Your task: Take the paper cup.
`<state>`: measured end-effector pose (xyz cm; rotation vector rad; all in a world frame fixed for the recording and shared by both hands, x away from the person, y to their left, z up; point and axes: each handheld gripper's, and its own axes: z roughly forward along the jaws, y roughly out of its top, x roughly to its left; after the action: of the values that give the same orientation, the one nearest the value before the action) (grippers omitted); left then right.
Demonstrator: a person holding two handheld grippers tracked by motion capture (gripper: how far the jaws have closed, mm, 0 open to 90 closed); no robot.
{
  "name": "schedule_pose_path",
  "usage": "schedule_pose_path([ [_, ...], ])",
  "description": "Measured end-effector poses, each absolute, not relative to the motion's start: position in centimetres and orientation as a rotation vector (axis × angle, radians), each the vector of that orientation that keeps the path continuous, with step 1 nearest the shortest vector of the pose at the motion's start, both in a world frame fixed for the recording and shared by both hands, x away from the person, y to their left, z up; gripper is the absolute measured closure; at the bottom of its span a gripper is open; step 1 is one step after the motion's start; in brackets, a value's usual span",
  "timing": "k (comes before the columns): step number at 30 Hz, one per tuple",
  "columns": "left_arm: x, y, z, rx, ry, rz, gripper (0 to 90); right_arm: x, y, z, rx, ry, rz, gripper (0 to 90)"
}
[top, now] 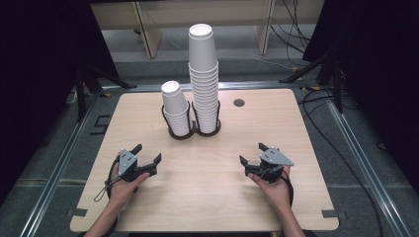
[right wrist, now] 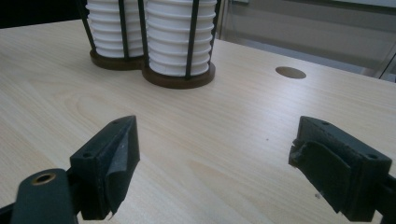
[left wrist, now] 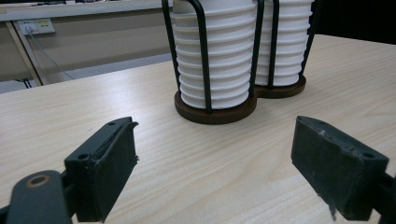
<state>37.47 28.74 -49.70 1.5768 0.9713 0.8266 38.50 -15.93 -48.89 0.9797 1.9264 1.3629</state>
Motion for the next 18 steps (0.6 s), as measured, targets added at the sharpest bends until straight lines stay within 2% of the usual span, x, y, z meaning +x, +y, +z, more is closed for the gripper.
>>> schedule_pose_path([
  [6,37.8,28.8,-49.7,1.565,0.978,0.758,12.2,38.7,-16.4,-48.8,1.034,1.941,1.422,15.1],
  [10,38.1,28.2,-48.6,1.584,0.967,0.746,11.5,39.1,-16.5,-47.2,1.021,1.91,1.475,15.3],
  [14,38.7,27.1,-47.1,1.616,0.893,0.743,11.1,39.9,-16.3,-44.6,0.95,1.882,1.513,15.2],
  [18,39.6,25.5,-44.7,1.634,0.794,0.747,10.5,41.5,-15.3,-40.4,0.891,1.863,1.535,15.2],
])
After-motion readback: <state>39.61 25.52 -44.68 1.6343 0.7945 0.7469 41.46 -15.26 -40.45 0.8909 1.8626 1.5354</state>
